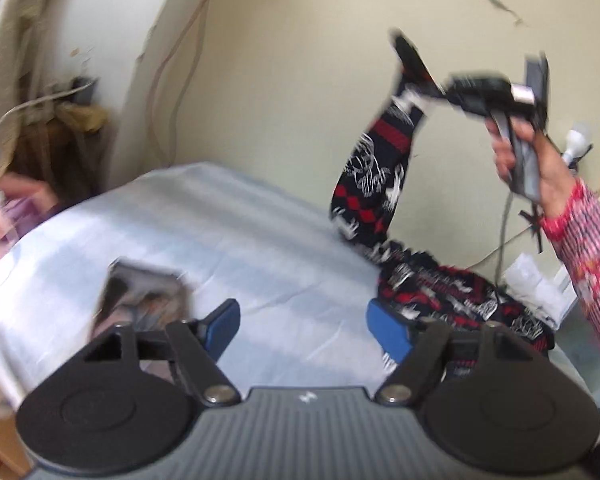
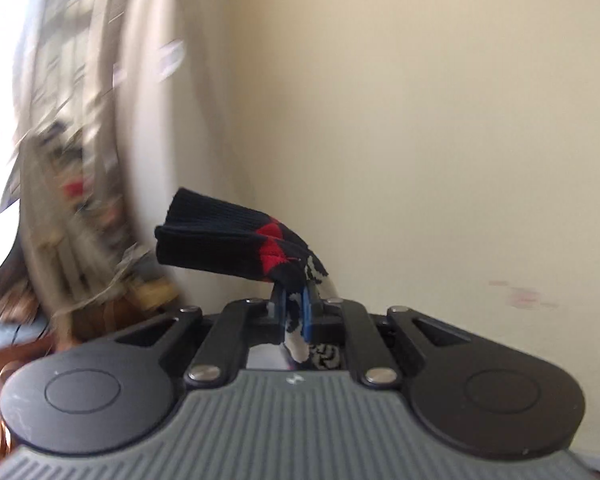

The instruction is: Fold small clothes

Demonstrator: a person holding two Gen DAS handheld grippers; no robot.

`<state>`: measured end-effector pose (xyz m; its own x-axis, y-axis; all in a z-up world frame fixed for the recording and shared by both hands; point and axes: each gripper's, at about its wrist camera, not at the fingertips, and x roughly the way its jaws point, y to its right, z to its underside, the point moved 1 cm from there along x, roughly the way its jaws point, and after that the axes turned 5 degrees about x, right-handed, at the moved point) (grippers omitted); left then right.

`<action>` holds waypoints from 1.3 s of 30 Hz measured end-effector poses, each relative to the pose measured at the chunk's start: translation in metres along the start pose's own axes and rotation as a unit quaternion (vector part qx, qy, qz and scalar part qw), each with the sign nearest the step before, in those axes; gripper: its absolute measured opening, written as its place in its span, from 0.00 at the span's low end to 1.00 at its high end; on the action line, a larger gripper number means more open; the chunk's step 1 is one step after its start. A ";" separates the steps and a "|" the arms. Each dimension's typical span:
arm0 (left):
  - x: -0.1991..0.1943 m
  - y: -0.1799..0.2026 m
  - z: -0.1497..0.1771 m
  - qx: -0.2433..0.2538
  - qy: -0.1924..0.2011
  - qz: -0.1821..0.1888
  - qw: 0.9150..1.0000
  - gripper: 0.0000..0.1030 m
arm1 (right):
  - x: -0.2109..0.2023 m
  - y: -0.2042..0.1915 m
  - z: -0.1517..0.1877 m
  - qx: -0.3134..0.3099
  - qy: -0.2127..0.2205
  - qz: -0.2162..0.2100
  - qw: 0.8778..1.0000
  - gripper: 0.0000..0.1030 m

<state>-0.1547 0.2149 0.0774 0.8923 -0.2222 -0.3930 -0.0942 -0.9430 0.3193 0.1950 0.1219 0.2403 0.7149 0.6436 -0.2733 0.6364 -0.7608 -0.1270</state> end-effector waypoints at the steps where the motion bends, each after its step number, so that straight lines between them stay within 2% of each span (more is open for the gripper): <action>1: 0.010 0.006 -0.007 0.004 0.002 0.006 1.000 0.70 | -0.011 0.028 -0.001 0.022 0.006 0.021 1.000 0.10; 5: 0.071 0.031 -0.045 0.019 -0.009 0.031 0.999 0.71 | -0.052 0.129 0.036 0.117 0.005 0.088 0.989 0.11; 9: 0.176 0.065 -0.074 0.038 -0.071 0.078 0.994 0.75 | -0.084 0.203 0.111 0.200 -0.008 0.131 0.971 0.11; 12: 0.272 0.089 -0.082 0.058 -0.125 0.059 0.989 0.77 | -0.098 0.243 0.175 0.266 -0.028 0.147 0.952 0.11; 15: 0.349 0.090 -0.082 0.030 -0.171 0.039 0.984 0.74 | -0.108 0.264 0.222 0.323 -0.032 0.151 0.934 0.11; 16: 0.369 0.091 -0.080 0.015 -0.182 0.041 0.982 0.66 | -0.110 0.267 0.234 0.343 -0.029 0.149 0.927 0.11; 17: 0.383 0.090 -0.079 0.002 -0.189 0.049 0.981 0.42 | -0.114 0.272 0.242 0.362 -0.025 0.145 0.921 0.11; 18: 0.394 0.093 -0.077 -0.006 -0.194 0.057 0.979 0.27 | -0.118 0.275 0.247 0.373 -0.021 0.142 0.917 0.11; 19: 0.400 0.092 -0.077 -0.009 -0.187 0.059 0.980 0.12 | -0.120 0.276 0.250 0.381 -0.017 0.139 0.914 0.11; 22: 0.390 0.095 -0.085 -0.010 -0.106 0.075 0.991 0.10 | -0.125 0.270 0.249 0.393 0.012 0.131 0.910 0.11; 23: 0.385 0.096 -0.085 0.004 -0.069 0.069 0.995 0.10 | -0.132 0.269 0.251 0.397 0.031 0.126 0.909 0.11; 24: 0.382 0.098 -0.081 0.026 -0.050 0.056 0.997 0.10 | -0.135 0.270 0.247 0.399 0.043 0.123 0.908 0.11; 26: 0.390 0.104 -0.068 0.062 -0.070 0.032 0.995 0.11 | -0.137 0.267 0.252 0.397 0.039 0.141 0.906 0.14; 28: 0.404 0.107 -0.052 0.087 -0.102 0.015 0.991 0.16 | -0.132 0.264 0.261 0.393 0.007 0.173 0.903 0.17; 29: 0.404 0.107 -0.051 0.088 -0.105 0.011 0.991 0.17 | -0.131 0.266 0.262 0.405 -0.002 0.183 0.896 0.17; 30: 0.400 0.106 -0.052 0.084 -0.098 0.014 0.991 0.21 | -0.134 0.266 0.261 0.406 0.006 0.186 0.894 0.20; 32: 0.397 0.104 -0.052 0.083 -0.105 0.003 0.991 0.35 | -0.143 0.263 0.258 0.401 0.025 0.213 0.891 0.31; 34: 0.399 0.102 -0.054 0.073 -0.111 -0.002 0.991 0.41 | -0.149 0.260 0.255 0.393 0.037 0.232 0.889 0.31; 37: 0.405 0.099 -0.058 0.053 -0.119 0.008 0.991 0.41 | -0.150 0.260 0.251 0.380 0.034 0.252 0.889 0.31; 39: 0.405 0.098 -0.060 0.050 -0.120 0.015 0.991 0.39 | -0.143 0.266 0.245 0.370 0.029 0.260 0.891 0.22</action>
<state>0.2240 0.0469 0.0008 0.7590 -0.2914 -0.5822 -0.1726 -0.9523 0.2517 0.1913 -0.1927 0.0123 0.8852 0.1743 -0.4312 -0.1353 -0.7905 -0.5973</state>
